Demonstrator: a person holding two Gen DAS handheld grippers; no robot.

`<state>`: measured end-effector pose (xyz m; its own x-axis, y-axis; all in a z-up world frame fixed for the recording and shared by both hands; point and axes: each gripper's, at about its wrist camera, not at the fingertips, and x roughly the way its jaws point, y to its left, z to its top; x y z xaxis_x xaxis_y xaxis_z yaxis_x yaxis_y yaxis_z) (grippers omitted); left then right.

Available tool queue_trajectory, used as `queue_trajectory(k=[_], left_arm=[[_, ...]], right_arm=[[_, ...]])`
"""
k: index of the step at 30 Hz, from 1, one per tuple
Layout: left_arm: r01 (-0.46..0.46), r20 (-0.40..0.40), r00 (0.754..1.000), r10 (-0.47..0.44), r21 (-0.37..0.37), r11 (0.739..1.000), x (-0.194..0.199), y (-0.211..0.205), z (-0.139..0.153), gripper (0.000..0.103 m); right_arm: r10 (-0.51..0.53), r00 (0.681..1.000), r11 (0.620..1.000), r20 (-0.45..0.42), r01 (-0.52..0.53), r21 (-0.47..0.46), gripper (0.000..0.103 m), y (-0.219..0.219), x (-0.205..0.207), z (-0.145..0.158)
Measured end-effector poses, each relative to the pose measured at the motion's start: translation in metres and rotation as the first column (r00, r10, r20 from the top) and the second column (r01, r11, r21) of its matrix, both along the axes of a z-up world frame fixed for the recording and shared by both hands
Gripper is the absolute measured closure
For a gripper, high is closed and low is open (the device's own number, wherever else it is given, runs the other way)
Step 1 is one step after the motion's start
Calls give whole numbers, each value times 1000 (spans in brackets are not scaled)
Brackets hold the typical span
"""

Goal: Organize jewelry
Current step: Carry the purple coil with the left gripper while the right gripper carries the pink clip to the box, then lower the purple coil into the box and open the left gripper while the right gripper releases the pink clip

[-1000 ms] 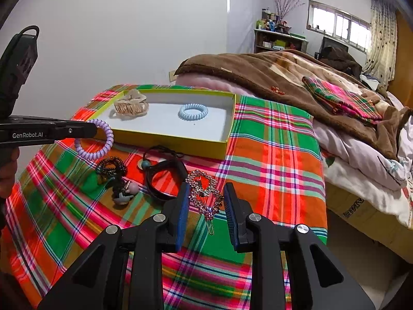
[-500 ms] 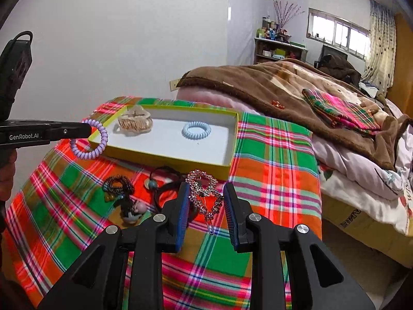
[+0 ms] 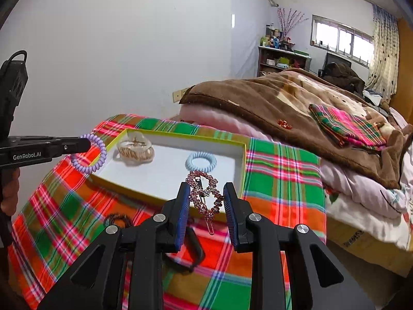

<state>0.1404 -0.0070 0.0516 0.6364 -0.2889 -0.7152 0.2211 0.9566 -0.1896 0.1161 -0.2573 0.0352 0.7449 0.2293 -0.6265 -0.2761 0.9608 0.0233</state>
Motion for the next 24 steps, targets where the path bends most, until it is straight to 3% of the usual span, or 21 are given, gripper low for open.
queue_trajectory(k=[9, 24], left_arm=[[-26, -39, 999, 26, -2, 1000, 23, 5, -16, 92], [-57, -123, 991, 59, 16, 998, 48, 11, -53, 92]], right_arm=[[6, 999, 1000, -33, -6, -9, 76, 11, 38, -9], [7, 991, 999, -135, -13, -48, 76, 20, 92, -48]])
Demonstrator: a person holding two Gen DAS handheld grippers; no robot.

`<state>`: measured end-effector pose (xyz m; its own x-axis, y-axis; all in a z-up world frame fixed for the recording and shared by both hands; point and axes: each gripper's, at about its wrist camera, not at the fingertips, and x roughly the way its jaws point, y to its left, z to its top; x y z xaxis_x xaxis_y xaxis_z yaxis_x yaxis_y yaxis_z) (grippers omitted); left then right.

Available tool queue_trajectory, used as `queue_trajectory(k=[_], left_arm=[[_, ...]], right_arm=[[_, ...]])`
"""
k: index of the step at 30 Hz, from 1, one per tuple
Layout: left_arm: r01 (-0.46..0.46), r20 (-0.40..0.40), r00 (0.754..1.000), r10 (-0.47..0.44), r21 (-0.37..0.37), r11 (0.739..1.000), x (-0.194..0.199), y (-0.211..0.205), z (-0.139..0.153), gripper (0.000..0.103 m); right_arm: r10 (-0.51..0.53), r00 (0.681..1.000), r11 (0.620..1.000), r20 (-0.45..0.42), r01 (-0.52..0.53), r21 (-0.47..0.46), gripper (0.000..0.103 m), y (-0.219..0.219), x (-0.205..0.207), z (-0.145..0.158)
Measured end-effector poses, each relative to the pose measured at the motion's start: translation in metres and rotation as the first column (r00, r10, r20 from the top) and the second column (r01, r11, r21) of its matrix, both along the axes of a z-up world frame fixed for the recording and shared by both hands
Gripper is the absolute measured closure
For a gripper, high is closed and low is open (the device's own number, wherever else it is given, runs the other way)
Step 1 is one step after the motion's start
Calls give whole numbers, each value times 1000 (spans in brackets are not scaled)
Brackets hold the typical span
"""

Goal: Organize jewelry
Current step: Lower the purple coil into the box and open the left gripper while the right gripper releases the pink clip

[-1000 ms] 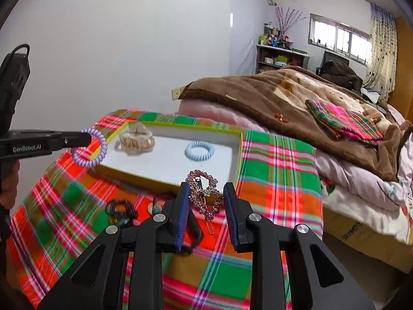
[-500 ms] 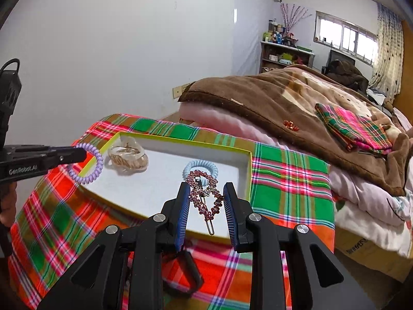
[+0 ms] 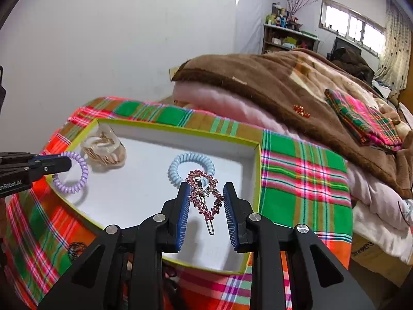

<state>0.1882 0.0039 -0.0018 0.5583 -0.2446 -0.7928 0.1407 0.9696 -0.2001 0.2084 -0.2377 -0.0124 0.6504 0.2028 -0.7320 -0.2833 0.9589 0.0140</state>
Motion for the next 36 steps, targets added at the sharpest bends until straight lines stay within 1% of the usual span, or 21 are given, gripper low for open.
queue_trajectory(k=[6, 17, 36], left_arm=[[-11, -28, 1000, 11, 9, 1000, 4, 4, -12, 92], [-25, -72, 997, 27, 28, 999, 10, 9, -30, 92], [-27, -82, 996, 28, 21, 999, 14, 12, -35, 91]], right_arm=[[10, 999, 1000, -35, -11, -19, 76, 5, 9, -16], [6, 999, 999, -40, -8, -53, 76, 8, 16, -23], [-5, 999, 999, -45, 4, -38, 76, 5, 20, -27]])
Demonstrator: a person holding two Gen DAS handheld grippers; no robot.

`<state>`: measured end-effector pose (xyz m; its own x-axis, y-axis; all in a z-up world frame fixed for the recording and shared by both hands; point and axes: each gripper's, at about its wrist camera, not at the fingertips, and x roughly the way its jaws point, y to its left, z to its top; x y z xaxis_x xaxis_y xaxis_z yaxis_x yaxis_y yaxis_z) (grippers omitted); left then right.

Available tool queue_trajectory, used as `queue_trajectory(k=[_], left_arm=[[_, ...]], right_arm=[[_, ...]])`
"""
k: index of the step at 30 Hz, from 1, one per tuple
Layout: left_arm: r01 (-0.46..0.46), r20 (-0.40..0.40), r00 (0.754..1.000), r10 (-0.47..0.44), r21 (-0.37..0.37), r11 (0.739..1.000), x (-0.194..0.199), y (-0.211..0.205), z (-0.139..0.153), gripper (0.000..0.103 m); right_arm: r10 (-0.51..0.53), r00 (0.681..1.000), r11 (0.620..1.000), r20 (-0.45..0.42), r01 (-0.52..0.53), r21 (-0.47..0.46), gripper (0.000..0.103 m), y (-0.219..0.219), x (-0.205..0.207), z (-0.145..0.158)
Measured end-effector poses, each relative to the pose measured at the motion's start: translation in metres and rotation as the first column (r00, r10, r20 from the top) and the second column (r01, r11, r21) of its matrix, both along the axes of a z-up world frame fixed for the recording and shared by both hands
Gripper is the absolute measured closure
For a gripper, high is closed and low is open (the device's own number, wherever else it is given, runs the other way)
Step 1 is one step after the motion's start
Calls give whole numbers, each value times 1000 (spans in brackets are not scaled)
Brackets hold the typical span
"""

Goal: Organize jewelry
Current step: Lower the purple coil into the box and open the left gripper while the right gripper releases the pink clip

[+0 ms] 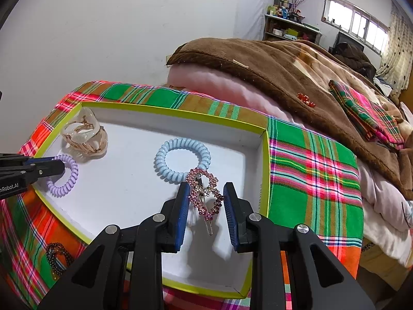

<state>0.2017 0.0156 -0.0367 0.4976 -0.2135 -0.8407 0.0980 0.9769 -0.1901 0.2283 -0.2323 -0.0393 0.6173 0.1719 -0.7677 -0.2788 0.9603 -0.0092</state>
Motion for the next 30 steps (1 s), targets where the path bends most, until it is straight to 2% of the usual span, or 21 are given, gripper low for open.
queue_trajectory(k=[7, 9, 12, 17, 21, 30], left_arm=[[0, -2, 1000, 0, 8, 1000, 0, 0, 1, 90], [1, 0, 1000, -1, 13, 1000, -1, -1, 2, 87], [7, 6, 1000, -7, 14, 1000, -2, -3, 3, 75], [6, 6, 1000, -6, 15, 1000, -3, -4, 4, 72], [5, 10, 1000, -5, 14, 1000, -3, -4, 5, 69], [1, 24, 1000, -2, 21, 1000, -10, -4, 10, 56]], right_arm=[[-5, 1000, 1000, 0, 5, 9, 75, -1, -1, 0], [-7, 1000, 1000, 2, 7, 10, 75, -1, -1, 0], [-9, 1000, 1000, 4, 9, 17, 75, -2, -1, 1], [-17, 1000, 1000, 3, 17, 18, 74, -2, -2, 1], [-21, 1000, 999, 6, 21, 28, 68, -5, -3, 3], [-26, 1000, 999, 18, 25, 39, 63, -4, -7, 9]])
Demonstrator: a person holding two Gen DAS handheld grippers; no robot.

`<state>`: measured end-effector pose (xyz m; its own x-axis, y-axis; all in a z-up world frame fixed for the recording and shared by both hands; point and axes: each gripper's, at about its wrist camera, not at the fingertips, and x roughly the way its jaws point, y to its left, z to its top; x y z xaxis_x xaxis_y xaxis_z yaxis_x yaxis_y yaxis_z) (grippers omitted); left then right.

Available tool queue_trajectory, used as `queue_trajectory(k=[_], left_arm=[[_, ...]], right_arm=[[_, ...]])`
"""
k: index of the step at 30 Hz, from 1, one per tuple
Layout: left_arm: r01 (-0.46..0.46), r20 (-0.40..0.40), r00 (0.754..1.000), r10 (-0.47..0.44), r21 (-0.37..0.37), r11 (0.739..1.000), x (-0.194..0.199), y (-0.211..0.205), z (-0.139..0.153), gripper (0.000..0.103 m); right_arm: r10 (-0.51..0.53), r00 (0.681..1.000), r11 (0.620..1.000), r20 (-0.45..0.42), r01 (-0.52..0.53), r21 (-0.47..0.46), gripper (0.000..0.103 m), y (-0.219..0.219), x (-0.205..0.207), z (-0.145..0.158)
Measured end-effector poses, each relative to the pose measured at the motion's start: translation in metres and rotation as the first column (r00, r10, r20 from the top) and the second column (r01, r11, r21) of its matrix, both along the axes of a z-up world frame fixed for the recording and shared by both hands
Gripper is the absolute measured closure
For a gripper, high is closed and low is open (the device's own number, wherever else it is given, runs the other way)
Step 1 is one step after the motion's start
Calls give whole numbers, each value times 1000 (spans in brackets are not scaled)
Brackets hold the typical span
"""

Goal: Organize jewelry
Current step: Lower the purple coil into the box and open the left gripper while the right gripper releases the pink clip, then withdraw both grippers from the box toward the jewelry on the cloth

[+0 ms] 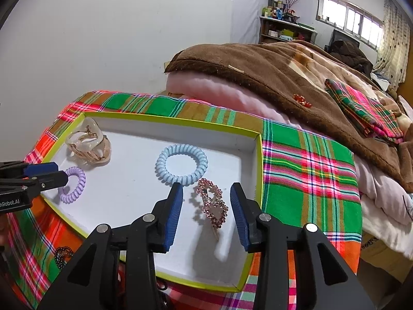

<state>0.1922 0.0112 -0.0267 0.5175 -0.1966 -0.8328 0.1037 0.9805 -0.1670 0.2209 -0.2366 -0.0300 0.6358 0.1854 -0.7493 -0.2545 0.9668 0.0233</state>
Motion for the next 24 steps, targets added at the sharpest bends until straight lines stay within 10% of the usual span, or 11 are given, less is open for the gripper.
queue_trajectory(k=[24], left_arm=[[15, 80, 997, -11, -46, 999, -46, 5, 30, 46]], right_arm=[[-19, 998, 998, 54, 16, 62, 57, -10, -50, 27]])
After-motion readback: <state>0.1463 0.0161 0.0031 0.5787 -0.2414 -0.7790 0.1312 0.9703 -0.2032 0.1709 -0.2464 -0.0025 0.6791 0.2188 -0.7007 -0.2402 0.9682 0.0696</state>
